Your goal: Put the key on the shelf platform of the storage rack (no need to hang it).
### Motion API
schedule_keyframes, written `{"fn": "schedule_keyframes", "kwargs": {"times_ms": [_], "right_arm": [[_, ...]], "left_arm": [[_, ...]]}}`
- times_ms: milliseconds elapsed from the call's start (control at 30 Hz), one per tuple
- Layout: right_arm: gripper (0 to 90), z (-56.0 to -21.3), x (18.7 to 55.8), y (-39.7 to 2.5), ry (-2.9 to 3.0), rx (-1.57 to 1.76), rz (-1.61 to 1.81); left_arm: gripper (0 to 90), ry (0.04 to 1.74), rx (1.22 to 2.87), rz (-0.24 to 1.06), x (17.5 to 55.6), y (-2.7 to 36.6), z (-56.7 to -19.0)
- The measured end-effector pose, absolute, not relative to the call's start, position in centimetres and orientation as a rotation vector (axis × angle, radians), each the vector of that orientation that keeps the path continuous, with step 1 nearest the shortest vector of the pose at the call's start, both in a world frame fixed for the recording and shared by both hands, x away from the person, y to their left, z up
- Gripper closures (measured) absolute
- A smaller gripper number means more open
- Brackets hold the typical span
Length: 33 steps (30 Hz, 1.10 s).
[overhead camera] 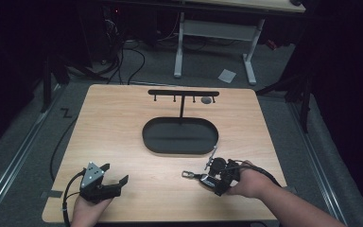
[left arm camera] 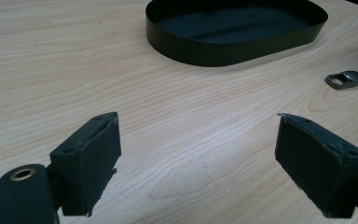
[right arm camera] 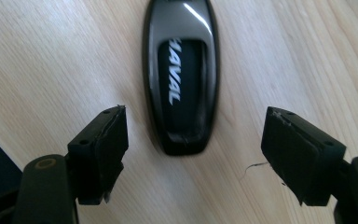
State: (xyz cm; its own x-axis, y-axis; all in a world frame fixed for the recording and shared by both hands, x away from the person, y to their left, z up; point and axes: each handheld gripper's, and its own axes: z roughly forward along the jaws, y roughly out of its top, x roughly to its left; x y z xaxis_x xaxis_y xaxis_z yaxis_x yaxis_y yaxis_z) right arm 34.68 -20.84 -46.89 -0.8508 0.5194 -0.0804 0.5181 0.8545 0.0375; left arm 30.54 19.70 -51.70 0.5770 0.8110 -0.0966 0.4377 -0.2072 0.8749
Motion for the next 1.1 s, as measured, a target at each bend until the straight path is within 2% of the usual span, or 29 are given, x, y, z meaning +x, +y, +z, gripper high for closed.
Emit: {"fn": "schedule_keyframes", "kwargs": {"times_ms": [267, 500, 533, 733, 800, 1100], "right_arm": [[24.2, -48.0, 35.1, -18.8, 2.987, 0.778, 0.004], [32.7, -48.9, 35.8, -18.0, 3.024, 0.745, -0.044], [36.0, -49.1, 36.1, -18.1, 3.036, 0.740, -0.054], [39.7, -49.3, 36.4, -18.0, 3.040, 0.754, -0.049], [47.8, -49.2, 36.6, -17.9, 3.050, 0.743, -0.060], [48.9, -49.1, 36.9, -17.4, 3.062, 0.710, -0.117]], "left_arm": [[14.9, 1.015, 1.836, 0.482, 30.5, 19.8, -51.6], [15.0, 1.012, 1.837, 0.482, 30.4, 19.8, -51.6], [15.0, 1.011, 1.836, 0.482, 30.4, 19.9, -51.6], [15.1, 1.012, 1.838, 0.481, 30.4, 19.9, -51.7], [15.1, 1.013, 1.841, 0.478, 30.4, 19.9, -51.7], [15.3, 1.013, 1.837, 0.480, 30.4, 20.0, -51.7]]}}
